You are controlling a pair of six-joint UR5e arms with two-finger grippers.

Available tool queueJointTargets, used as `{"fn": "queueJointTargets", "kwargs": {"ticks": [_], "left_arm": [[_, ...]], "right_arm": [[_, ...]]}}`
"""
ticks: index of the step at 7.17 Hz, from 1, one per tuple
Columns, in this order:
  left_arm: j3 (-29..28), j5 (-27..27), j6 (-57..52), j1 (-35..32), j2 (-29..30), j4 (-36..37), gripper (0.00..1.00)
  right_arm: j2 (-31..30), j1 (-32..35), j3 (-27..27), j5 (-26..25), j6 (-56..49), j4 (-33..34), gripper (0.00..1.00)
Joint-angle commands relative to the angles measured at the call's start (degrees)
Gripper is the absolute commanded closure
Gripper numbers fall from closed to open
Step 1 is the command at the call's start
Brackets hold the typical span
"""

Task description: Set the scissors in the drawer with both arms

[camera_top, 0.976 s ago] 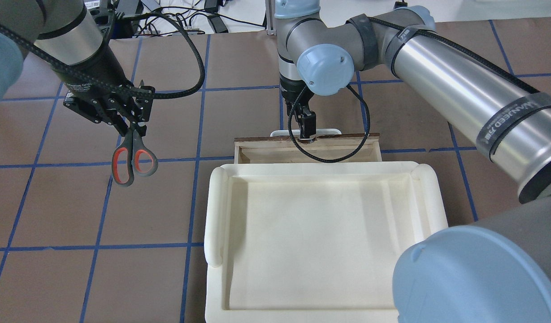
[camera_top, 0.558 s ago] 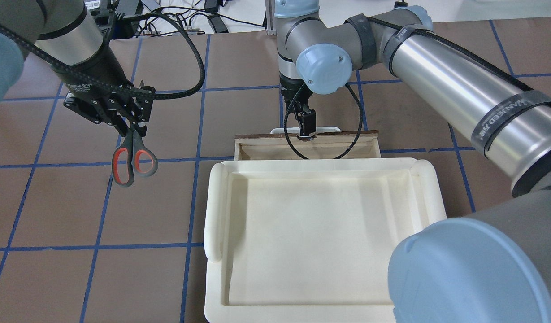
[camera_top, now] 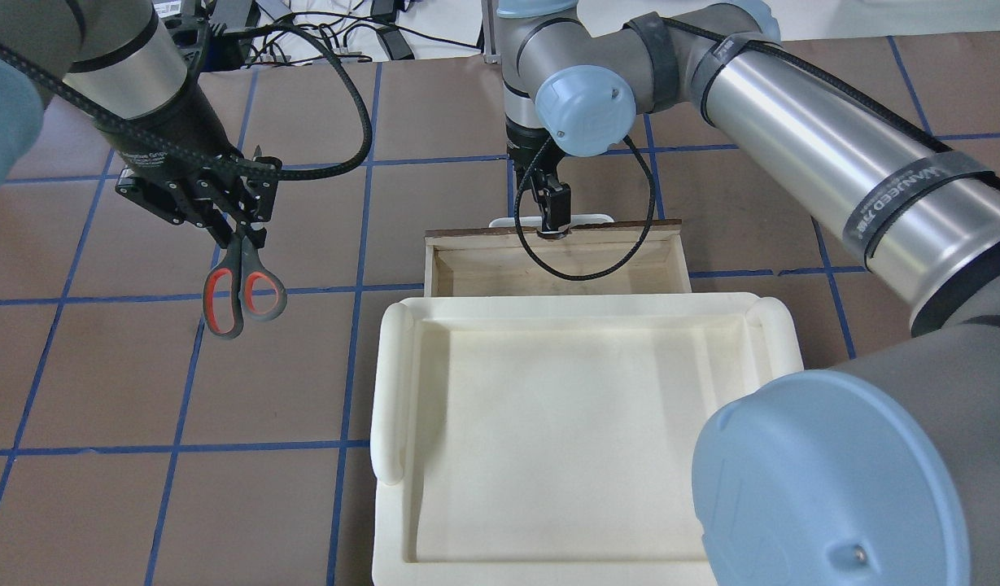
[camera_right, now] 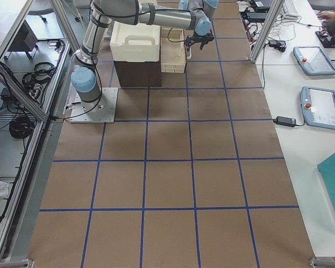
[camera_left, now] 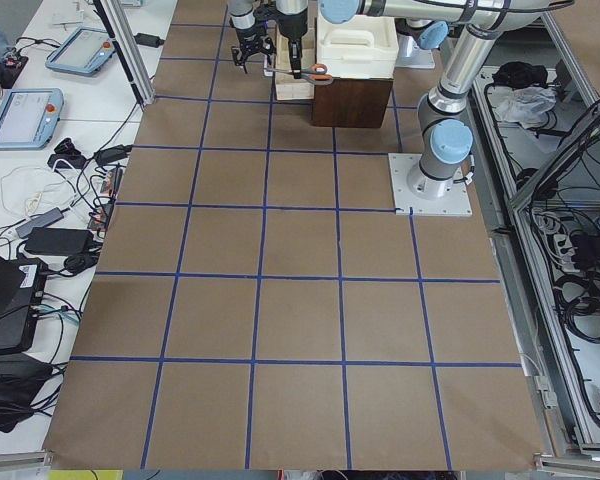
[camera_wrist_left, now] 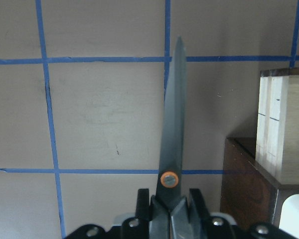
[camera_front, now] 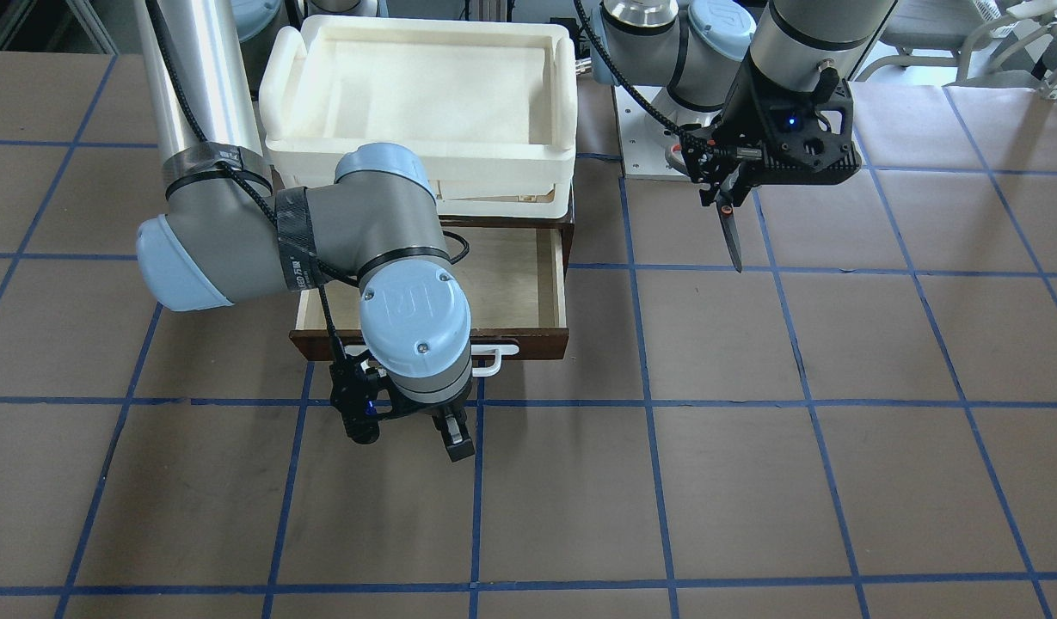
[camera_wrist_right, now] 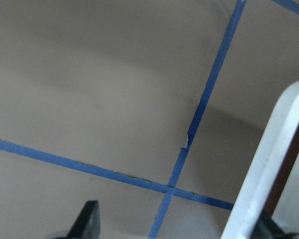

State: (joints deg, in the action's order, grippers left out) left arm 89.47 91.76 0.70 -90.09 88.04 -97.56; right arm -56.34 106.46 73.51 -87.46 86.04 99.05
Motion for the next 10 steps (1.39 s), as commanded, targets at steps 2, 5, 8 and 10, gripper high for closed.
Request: {"fn": "queueJointTargets", "kwargs": {"ticks": [2, 5, 8, 10], "left_arm": [[0.0, -0.1, 0.0, 0.0, 0.0, 0.0, 0.97], [0.0, -0.1, 0.0, 0.0, 0.0, 0.0, 0.97], [0.1, -0.1, -0.3, 0.0, -0.1, 0.0, 0.97], [0.2, 0.0, -3.0, 0.0, 0.1, 0.1, 0.97]], "right_arm": [[0.4, -0.8, -0.6, 0.0, -1.0, 0.0, 0.0], [2.0, -1.2, -3.1, 0.1, -1.8, 0.0, 0.0], [2.8, -1.2, -3.7, 0.2, -3.6, 0.1, 0.0], [2.7, -1.2, -3.7, 0.5, -3.9, 0.2, 0.0]]}}
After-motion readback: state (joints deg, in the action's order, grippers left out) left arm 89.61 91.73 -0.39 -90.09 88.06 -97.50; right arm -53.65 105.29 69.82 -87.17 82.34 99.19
